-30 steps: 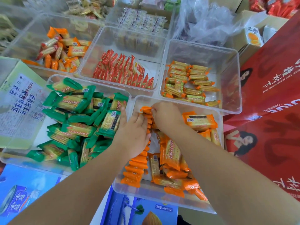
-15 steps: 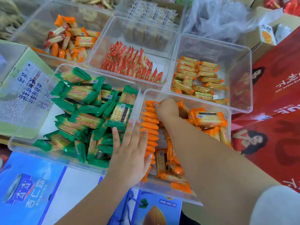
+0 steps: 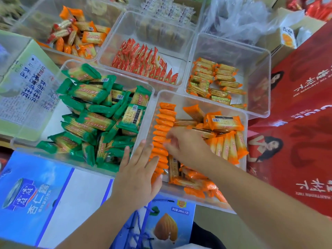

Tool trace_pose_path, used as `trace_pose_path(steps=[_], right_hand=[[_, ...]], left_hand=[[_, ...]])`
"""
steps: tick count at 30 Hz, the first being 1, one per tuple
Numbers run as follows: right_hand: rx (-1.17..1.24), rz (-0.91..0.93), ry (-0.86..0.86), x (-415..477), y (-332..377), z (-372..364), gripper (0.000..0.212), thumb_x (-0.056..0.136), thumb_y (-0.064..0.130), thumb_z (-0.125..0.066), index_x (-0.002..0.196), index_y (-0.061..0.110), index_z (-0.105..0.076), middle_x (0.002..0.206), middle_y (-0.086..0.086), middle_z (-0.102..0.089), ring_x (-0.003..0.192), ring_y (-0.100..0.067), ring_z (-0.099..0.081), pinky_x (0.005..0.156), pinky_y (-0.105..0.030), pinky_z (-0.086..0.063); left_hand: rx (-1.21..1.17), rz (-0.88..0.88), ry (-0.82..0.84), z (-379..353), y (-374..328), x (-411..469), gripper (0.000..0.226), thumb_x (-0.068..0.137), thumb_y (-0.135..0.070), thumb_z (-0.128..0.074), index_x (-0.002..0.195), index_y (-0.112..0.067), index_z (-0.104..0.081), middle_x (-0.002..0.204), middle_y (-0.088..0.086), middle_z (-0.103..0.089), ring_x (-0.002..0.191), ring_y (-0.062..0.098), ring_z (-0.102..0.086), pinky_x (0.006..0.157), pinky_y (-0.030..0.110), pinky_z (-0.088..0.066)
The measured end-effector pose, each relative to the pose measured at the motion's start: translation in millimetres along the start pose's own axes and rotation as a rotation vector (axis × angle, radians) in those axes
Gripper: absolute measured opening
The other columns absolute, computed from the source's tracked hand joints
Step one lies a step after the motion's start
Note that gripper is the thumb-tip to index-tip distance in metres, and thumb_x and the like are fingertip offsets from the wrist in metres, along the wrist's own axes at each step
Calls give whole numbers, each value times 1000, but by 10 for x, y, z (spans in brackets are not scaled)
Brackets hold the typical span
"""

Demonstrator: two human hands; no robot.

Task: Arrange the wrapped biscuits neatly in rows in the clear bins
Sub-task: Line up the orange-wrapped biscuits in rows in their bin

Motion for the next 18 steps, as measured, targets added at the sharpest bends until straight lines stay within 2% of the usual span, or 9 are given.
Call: trace_pose_path(steps=[3,5,8,11,13,15,18], right_hand=[[-75,37,303,-524,-35,-167,12,90,31,-63,99,23,-67,87,3,-71,82,-20,-65,67,-31,-49],[-245,70,384,-754,-130,-289,23,90,35,-60,108,22,-66,99,1,-69,94,-22,-62,76,-37,-51],[-458,123,356,-889,-302,-367,37,90,43,-56,124,29,-61,119,8,-62,114,-20,-51,93,-39,-41],[-500,192,323,-964,-482,-313,41,90,38,-56,130,31,-59,131,12,-57,121,-19,-47,98,-36,-35],[-548,247,315,-1019,-585,-274,46,89,31,-58,135,32,-58,137,13,-53,124,-19,-46,102,-36,-34],[-580,270,296,-1050,-641,-254,47,86,29,-62,132,35,-61,136,14,-55,121,-19,-49,102,-35,-38],[-611,301,250,-1070,-709,-288,44,82,29,-69,125,37,-66,128,14,-60,114,-18,-54,99,-35,-43]], left_hand=[[-23,0,-13,36,-18,11,46,92,-45,-49,124,-16,-67,151,12,-50,151,33,-28,120,63,-22],[-38,-33,-33,62,-48,9,44,91,-41,-58,124,-14,-66,146,13,-54,146,34,-38,118,59,-28],[-62,-146,-32,94,-178,64,41,84,-34,-75,118,-13,-67,129,10,-63,128,34,-54,112,51,-38],[-44,-241,77,87,-358,186,32,83,-36,-73,107,-15,-70,114,4,-66,119,29,-58,113,49,-40],[-4,-271,176,63,-464,299,30,88,-40,-65,108,-18,-70,111,2,-65,115,25,-57,117,45,-31],[72,-286,284,31,-563,428,34,93,-43,-58,113,-19,-68,113,2,-63,116,25,-55,120,44,-22],[309,-306,466,-37,-653,607,40,96,-47,-51,121,-19,-65,119,5,-62,122,28,-51,121,56,-10]])
Point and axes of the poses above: each hand's wrist, its own x-axis towards the middle knuckle, its own z-axis out of the back of the hand, y = z × x, the point moved 4 cm from there along x, towards the middle knuckle
